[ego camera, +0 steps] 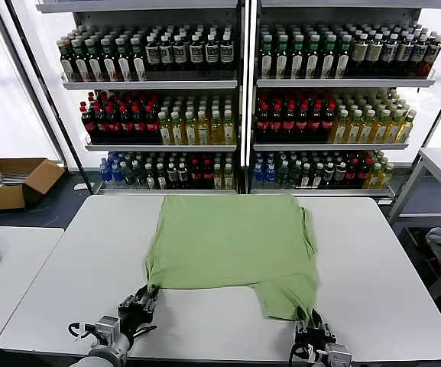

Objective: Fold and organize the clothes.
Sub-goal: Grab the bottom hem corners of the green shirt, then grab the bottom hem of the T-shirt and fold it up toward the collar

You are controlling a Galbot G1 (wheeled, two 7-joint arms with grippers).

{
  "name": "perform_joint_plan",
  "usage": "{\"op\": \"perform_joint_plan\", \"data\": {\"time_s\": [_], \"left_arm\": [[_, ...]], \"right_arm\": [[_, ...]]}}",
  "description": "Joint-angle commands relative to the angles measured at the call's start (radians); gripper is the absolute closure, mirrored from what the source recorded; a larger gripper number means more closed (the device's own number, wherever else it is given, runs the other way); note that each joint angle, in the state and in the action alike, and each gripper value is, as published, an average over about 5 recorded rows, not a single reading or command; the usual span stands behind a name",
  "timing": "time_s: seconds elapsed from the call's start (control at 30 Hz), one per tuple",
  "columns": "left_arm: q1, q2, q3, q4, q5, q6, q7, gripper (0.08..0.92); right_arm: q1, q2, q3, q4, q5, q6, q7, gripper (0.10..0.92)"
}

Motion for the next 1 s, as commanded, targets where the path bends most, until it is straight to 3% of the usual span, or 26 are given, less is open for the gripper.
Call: {"op": "perform_joint_plan", "data": {"time_s": [0.03, 0.23, 0.6, 1.0], "left_arm": [[-0.005, -0.008, 0.002, 0.018, 0.003, -0.006, 0.002, 0.802], [-0.015, -0.017, -0.001, 0.031, 0.002, -0.050, 0.000, 0.913], [-0.039, -0.037, -0.019, -0.048, -0.025, -0.157, -0.008, 0.916], [-0.183, -0.027, 0.003, 0.038, -0.048, -0.184, -0.013, 0.916]], "right_arm": [[-0.004, -0.002, 0.004, -0.014, 0.007, 0.010, -0.003, 0.843], [-0.002, -0.005, 0.009, 0.007, -0.016, 0.040, -0.038, 0.917], [0.077, -0.010, 0.058, 0.148, -0.106, 0.082, -0.101, 0.917], [0.279, -0.023, 0.074, 0.056, -0.129, 0.086, -0.111, 0.917]]}}
